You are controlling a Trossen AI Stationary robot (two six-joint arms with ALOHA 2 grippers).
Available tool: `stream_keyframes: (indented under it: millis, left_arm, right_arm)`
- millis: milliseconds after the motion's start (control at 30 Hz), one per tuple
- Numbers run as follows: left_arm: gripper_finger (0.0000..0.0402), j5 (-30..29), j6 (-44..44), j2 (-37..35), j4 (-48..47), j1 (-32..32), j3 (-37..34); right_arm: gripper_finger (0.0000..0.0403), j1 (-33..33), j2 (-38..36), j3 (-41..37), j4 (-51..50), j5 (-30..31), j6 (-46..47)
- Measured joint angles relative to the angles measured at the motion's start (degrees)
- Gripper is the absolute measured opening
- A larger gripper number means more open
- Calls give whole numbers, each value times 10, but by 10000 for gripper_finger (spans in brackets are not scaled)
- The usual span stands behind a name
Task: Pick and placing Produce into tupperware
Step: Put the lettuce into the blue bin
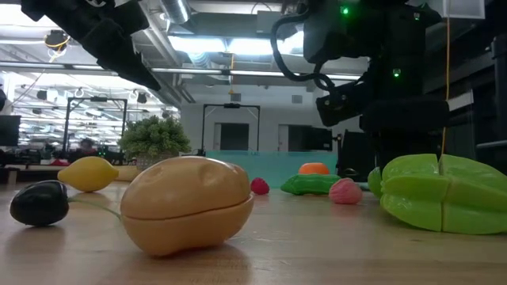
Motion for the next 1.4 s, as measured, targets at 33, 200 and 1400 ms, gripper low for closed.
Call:
stream_keyframes:
  millis: [33, 200, 1400]
  left_arm:
    - [240, 0, 0, 0, 0, 0, 0]
    - [240, 0, 0, 0, 0, 0, 0]
    - [240, 0, 1, 0, 0, 0, 0]
  right_arm:
    - [244, 0, 0, 0, 0, 0, 0]
    - [245, 0, 0, 0, 0, 0, -10]
    - [229, -68, -1, 85, -35, 2, -108]
